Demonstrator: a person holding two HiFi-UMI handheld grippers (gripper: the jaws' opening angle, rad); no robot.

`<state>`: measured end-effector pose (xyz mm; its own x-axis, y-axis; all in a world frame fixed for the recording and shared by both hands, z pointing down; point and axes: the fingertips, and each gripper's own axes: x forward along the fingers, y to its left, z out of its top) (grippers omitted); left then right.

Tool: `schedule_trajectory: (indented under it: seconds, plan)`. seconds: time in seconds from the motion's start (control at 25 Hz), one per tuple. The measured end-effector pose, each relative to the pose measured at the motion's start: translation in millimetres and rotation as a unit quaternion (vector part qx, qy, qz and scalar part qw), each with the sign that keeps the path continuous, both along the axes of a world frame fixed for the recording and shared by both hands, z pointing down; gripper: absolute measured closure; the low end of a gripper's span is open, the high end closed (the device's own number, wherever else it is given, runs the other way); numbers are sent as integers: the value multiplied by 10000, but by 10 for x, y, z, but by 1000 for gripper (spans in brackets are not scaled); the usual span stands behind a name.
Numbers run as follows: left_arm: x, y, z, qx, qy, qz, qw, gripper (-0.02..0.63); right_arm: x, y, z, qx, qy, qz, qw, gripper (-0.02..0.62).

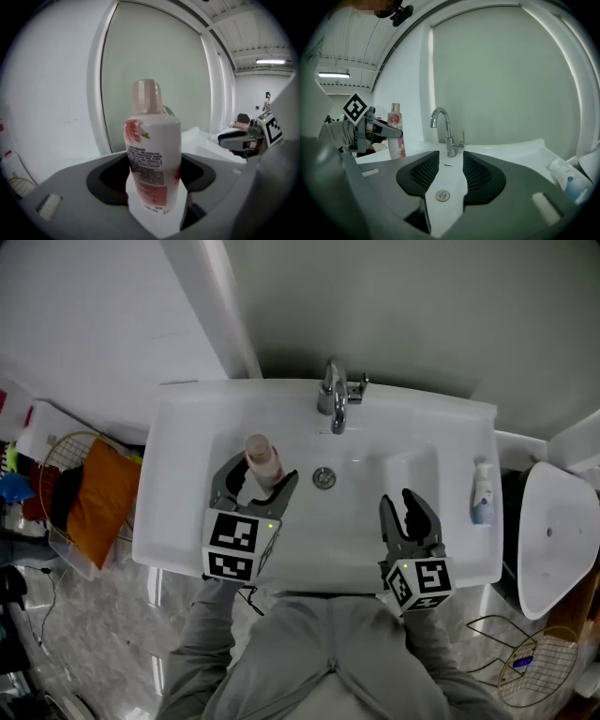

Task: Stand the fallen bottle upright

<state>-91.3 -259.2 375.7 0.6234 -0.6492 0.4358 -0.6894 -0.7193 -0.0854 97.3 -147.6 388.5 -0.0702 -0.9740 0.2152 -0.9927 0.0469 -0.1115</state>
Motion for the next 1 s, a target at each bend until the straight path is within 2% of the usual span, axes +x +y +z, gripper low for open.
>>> schedule_trajectory:
  seconds: [0.28,0.52,0.72,1.0]
  plan:
    - [-1060,-370,118,27,-49,-843,9964,239,-680,-182,32,29,-14,-332,9994,454]
    - [-1751,-825,246,-1,-38,-1413,9900,239,-1075,-223,110,-68,18,-430,9991,454]
    - [-2048,-1121,332,27,41,-1729,9849,239,-1149,-199,132,-140,110,-380,9991,454]
    - [-2209,-1402,556,-6,19,-1966,9805,239,-1042,-58,149,-293,303,-147,9990,454]
